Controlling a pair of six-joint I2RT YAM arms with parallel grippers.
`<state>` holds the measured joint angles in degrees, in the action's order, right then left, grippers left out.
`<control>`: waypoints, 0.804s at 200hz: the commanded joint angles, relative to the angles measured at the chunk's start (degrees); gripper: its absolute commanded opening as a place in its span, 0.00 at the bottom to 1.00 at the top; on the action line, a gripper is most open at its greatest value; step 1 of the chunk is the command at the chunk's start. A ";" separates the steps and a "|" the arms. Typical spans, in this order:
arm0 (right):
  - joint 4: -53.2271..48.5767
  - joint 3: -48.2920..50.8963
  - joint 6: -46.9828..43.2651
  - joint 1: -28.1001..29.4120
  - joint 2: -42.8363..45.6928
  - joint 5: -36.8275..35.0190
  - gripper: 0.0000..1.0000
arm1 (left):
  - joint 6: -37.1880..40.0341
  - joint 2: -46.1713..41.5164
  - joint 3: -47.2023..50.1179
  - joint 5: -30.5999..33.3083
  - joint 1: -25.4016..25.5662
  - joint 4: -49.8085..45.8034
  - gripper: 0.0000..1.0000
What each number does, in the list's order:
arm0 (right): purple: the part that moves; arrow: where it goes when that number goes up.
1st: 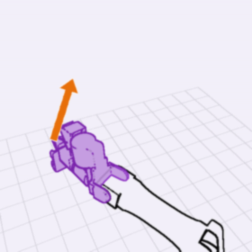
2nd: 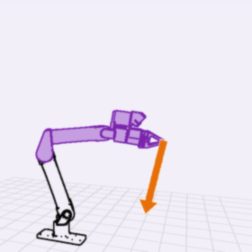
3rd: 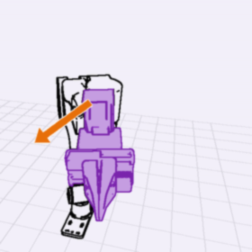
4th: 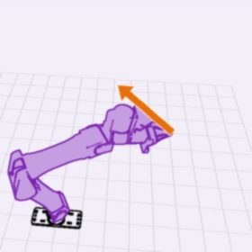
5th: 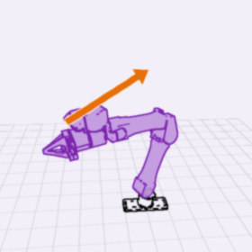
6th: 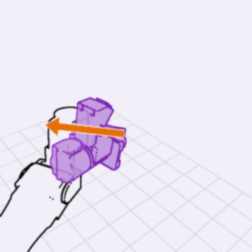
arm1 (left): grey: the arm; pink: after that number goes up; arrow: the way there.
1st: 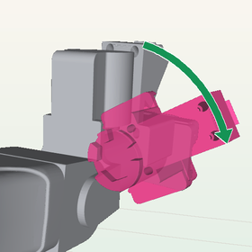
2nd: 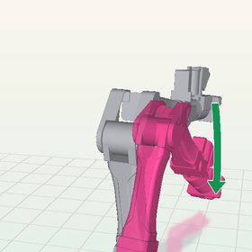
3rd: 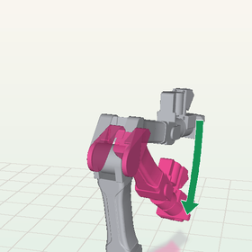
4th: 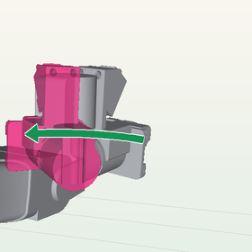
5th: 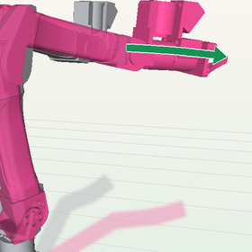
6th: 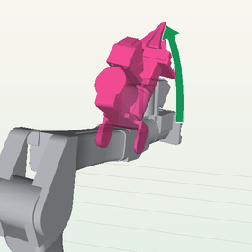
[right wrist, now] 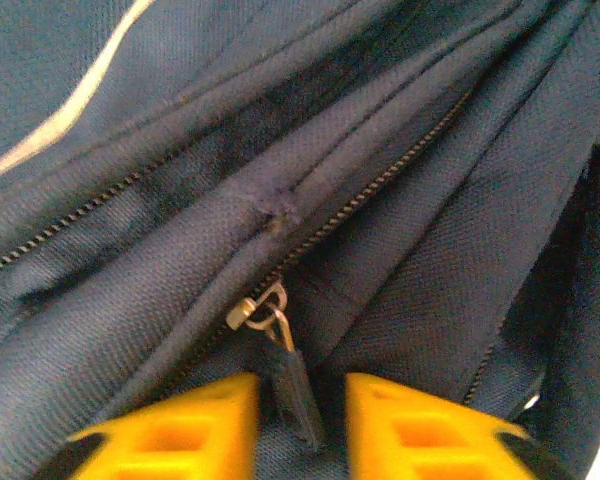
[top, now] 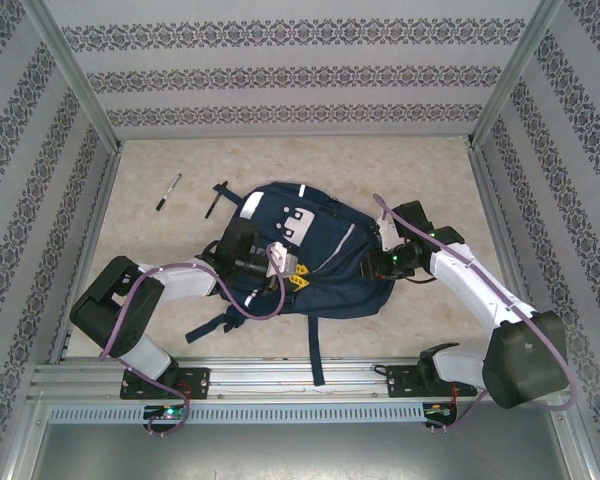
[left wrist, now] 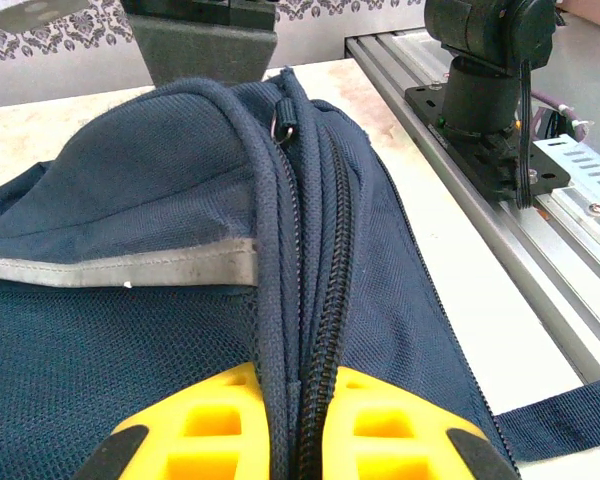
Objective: Pack the student bag
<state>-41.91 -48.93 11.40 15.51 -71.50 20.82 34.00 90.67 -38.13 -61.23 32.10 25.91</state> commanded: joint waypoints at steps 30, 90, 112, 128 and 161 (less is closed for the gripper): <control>4.15 0.96 0.59 -0.20 3.03 -11.51 0.00 | -0.64 -1.66 -0.93 -8.57 -0.18 7.52 0.00; -4.55 2.22 9.57 -3.05 12.50 -31.81 0.00 | -18.98 2.54 -0.69 -3.65 -4.52 23.95 0.12; -6.57 2.75 11.31 -3.04 14.51 -30.51 0.00 | -25.77 5.39 -5.55 -0.35 -7.17 18.24 0.16; -7.96 2.26 10.90 -1.68 14.47 -26.37 0.00 | -26.49 5.76 -6.42 2.11 -7.89 17.19 0.26; -7.30 1.58 9.89 12.02 16.53 -25.80 0.00 | -33.19 5.13 -10.12 15.14 -8.60 8.43 0.50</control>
<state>-46.17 -47.31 20.12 19.70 -57.47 -0.69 9.08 96.66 -43.66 -56.40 25.39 40.10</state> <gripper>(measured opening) 0.041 0.466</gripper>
